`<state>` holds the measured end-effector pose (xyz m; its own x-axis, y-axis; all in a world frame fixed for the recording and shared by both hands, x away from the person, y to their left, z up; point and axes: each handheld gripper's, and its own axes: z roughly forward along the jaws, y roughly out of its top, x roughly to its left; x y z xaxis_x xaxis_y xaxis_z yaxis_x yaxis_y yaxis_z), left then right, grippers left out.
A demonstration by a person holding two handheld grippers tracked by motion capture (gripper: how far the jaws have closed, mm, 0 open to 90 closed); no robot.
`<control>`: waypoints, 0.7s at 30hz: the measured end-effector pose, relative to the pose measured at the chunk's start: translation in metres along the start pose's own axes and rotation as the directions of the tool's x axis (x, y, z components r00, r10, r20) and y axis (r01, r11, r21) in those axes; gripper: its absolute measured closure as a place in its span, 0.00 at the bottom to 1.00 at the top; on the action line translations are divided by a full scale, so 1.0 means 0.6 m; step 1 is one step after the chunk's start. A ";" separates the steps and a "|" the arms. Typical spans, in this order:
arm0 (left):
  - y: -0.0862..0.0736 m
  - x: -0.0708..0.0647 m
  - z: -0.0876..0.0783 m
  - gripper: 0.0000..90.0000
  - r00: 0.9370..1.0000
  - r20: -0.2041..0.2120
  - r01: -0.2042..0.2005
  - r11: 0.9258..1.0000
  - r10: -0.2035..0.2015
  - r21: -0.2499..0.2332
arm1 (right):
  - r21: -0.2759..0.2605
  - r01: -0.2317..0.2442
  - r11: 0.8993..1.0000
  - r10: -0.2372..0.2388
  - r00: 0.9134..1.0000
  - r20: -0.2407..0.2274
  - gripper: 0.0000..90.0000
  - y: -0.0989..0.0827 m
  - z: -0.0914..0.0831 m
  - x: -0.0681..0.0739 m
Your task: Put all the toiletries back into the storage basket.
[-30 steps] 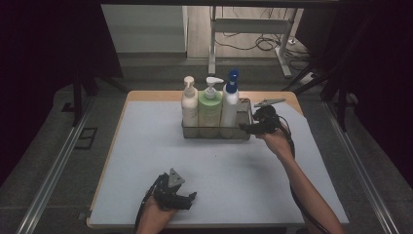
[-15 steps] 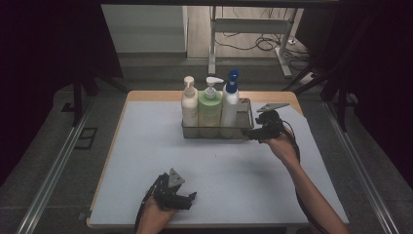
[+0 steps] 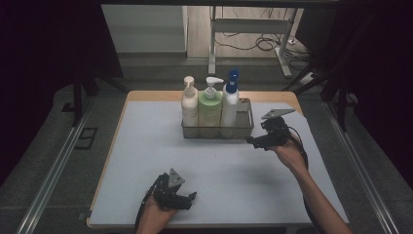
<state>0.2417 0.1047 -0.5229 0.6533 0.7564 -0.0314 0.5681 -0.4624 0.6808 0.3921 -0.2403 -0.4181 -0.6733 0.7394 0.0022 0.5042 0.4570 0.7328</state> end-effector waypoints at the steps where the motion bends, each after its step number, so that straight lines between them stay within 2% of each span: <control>1: 0.000 0.000 0.000 0.12 1.000 0.000 0.000 1.000 0.000 0.000 | 0.002 0.000 1.000 0.000 1.000 0.001 0.10 -0.002 -0.002 0.001; 7: 0.000 0.000 0.000 0.12 1.000 0.000 0.000 1.000 0.000 0.000 | 0.013 0.014 1.000 -0.014 1.000 0.006 0.03 -0.016 -0.018 0.007; 21: 0.000 0.000 0.000 0.12 1.000 0.000 -0.003 1.000 0.003 0.000 | 0.007 0.044 0.999 -0.044 0.999 0.024 0.01 -0.050 -0.061 0.019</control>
<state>0.2418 0.1048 -0.5228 0.6548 0.7553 -0.0290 0.5661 -0.4647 0.6809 0.3492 -0.2638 -0.4151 -0.6818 0.7301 -0.0460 0.4783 0.4924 0.7271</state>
